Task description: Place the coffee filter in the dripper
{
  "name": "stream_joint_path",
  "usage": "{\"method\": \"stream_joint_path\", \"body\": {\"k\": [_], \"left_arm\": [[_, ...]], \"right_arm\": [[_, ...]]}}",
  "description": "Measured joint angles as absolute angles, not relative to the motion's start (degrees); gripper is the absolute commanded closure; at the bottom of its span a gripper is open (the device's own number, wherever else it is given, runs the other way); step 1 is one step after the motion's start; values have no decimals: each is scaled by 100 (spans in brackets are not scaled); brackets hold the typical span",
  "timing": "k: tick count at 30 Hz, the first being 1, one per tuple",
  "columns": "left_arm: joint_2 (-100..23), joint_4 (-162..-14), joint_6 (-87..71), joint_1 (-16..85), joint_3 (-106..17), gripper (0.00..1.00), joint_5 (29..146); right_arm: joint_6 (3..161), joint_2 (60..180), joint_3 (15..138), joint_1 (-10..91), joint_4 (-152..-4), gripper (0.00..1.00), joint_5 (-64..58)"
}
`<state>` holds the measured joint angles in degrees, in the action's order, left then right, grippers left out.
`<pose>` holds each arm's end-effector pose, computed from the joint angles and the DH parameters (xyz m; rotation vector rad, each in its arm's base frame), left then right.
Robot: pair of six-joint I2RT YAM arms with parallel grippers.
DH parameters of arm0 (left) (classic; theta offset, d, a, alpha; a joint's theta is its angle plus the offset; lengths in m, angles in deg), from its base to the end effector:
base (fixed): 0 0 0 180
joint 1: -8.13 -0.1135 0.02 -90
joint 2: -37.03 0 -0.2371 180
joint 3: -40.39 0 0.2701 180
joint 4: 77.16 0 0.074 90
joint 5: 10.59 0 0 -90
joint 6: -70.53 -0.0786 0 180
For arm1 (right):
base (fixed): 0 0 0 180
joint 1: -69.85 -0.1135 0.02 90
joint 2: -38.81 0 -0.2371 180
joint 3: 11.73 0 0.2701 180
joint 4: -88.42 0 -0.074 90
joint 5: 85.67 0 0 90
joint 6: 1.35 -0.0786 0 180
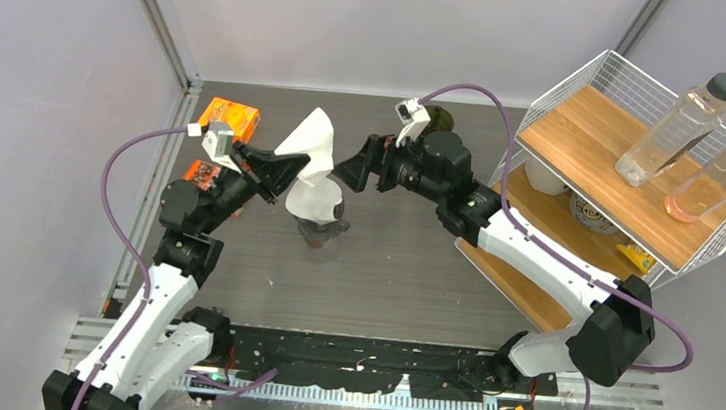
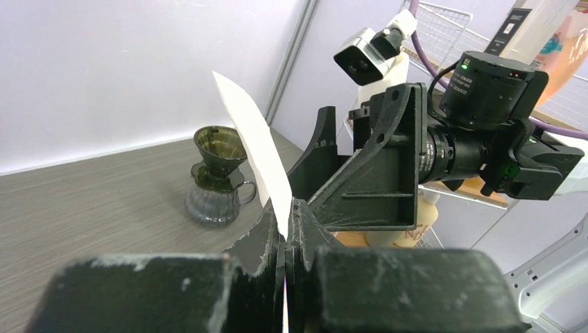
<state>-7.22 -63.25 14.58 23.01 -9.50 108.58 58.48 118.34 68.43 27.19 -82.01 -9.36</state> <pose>0.2350 -0.1021 0.3532 0.2487 1.3233 -1.0402 0.2783 0.2817 0.3263 -0.3906 1.8214 1.1195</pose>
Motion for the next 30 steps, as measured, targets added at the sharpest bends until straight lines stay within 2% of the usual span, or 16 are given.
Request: {"method": "stream_joint_path", "body": {"k": [30], "left_arm": [[-591, -4911, 1740, 2301, -519, 98, 11207]], "right_arm": [[5526, 11749, 6644, 2840, -9028, 4, -2055]]}}
